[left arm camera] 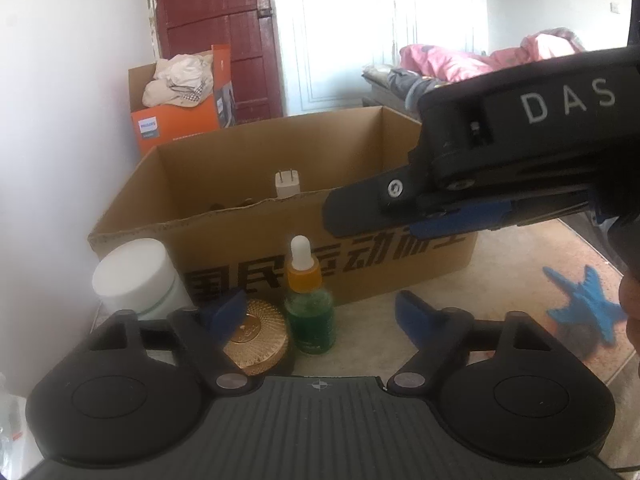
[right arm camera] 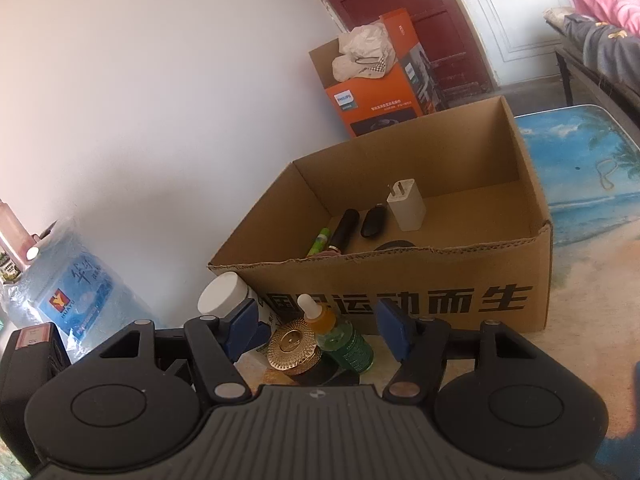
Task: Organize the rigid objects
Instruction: 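Move the right gripper to the green dropper bottle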
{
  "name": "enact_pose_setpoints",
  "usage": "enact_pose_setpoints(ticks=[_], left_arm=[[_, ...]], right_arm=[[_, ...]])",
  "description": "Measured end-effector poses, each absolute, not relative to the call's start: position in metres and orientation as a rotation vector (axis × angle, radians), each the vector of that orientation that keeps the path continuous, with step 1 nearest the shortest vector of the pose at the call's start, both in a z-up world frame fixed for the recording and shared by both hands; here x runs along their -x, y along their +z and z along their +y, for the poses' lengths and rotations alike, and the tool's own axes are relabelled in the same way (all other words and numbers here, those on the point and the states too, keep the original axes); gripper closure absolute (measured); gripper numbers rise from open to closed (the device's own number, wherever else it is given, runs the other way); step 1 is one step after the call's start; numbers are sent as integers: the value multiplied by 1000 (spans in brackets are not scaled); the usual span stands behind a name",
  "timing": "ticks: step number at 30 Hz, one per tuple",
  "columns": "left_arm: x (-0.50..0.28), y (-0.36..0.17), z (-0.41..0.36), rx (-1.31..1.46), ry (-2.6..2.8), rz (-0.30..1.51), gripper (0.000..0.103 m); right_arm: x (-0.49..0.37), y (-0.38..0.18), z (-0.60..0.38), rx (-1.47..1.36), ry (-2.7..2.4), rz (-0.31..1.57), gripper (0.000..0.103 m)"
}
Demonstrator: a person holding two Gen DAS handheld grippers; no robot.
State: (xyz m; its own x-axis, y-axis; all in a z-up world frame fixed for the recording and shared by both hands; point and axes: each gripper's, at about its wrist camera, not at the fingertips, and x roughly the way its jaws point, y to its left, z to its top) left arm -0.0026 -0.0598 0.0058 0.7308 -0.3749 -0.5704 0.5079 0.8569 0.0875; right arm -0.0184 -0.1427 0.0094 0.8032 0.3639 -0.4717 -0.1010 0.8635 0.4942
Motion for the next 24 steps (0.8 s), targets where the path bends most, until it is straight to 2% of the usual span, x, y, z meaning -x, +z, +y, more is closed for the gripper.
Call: enact_pose_setpoints(ticks=[2,6,9,12,16,24], left_arm=[[-4,4,-60,-233,-496,577,31],[-15,-1,-61,-224,-493,592,45],[-19,-1,-59,-208,-500,594,48],[-24,-3,-59,-207,-505,603,56],[-23,-4,-53,-173,-524,617,57],[-17,-5,-46,-96,-604,624,57]], right_arm=[[13,4,-138,-470,262,599,40],[1,-2,-134,-472,259,611,49],[-4,-6,-132,-472,271,612,54],[-11,-8,-129,-466,281,620,65],[-17,-12,-127,-471,292,631,77],[-6,-9,-135,-452,264,638,78]])
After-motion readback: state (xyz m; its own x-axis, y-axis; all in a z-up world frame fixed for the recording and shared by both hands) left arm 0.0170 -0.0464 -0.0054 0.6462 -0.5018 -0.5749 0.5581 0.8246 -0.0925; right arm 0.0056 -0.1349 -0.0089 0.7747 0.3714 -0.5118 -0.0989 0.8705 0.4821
